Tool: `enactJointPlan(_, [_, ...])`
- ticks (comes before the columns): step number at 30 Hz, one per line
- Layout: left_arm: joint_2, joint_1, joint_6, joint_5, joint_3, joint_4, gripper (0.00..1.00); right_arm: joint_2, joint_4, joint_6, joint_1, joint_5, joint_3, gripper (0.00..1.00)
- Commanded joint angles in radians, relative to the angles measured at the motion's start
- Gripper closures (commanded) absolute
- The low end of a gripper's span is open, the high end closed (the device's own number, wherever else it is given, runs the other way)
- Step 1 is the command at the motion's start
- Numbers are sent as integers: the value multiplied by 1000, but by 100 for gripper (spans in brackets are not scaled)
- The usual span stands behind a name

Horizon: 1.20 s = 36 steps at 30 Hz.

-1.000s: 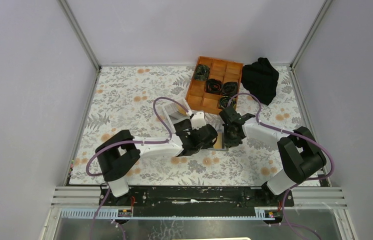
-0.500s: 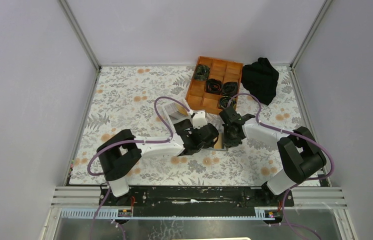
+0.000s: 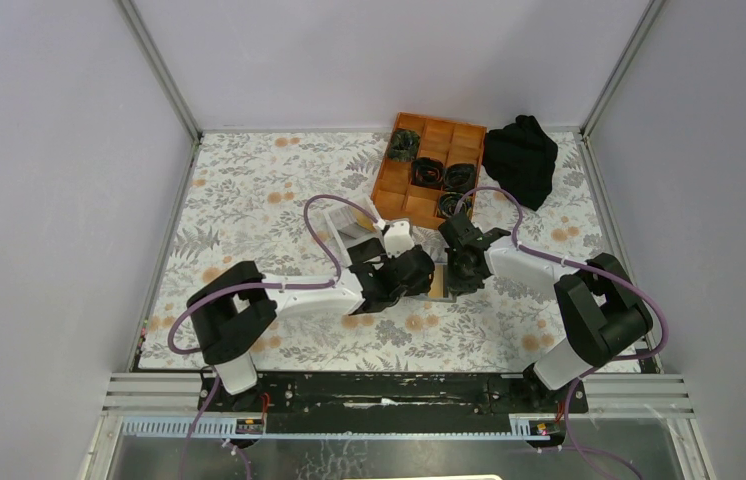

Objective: Put the credit cards into the card holder
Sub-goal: Turn over the card slot in the card holder.

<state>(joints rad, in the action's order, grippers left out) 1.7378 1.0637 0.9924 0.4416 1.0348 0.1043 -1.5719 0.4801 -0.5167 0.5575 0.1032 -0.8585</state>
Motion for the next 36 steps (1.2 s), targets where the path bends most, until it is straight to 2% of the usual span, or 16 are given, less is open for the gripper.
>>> enactJointPlan(1, [-17, 8, -7, -23, -11, -89, 53, 7, -9, 2, 8, -13, 3, 81])
enactJointPlan(36, [70, 12, -28, -124, 1, -208, 53, 19, 5, -2, -3, 19, 14, 81])
